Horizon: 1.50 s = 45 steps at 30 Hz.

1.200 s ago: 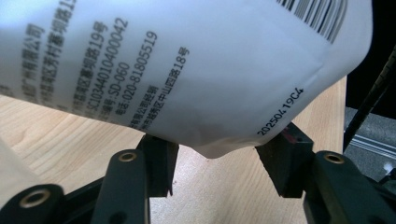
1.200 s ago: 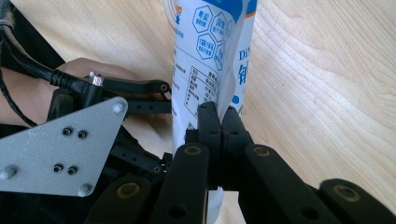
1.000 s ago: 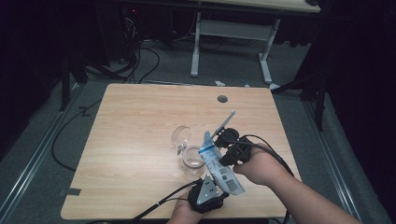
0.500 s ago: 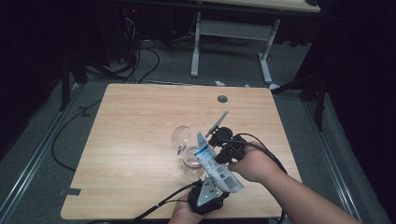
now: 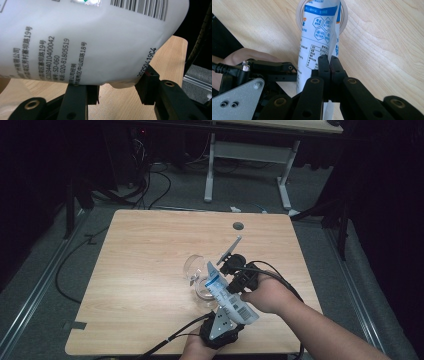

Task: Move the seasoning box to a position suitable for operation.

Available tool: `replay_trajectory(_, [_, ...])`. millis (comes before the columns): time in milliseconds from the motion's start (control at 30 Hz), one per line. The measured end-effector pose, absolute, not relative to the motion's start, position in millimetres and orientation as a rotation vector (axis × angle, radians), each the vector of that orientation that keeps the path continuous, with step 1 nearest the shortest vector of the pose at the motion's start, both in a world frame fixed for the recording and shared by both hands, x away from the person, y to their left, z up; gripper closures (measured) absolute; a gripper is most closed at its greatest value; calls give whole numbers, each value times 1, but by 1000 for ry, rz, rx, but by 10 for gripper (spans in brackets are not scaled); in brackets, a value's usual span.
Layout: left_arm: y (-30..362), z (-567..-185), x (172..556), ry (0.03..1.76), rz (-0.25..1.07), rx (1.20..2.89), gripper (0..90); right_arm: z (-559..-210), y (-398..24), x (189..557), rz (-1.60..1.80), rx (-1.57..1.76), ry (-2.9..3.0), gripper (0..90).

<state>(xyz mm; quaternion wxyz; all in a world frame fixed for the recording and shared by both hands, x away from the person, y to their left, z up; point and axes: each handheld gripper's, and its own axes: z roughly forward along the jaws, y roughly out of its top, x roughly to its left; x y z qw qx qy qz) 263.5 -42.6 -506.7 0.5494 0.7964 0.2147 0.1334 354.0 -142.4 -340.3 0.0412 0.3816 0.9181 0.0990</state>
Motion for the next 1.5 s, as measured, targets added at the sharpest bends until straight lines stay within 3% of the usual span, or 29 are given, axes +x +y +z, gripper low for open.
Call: replay_trajectory(1500, [-49,-499,265,533,318,1865,594,-338,-140,365,288,1123,2845,900])
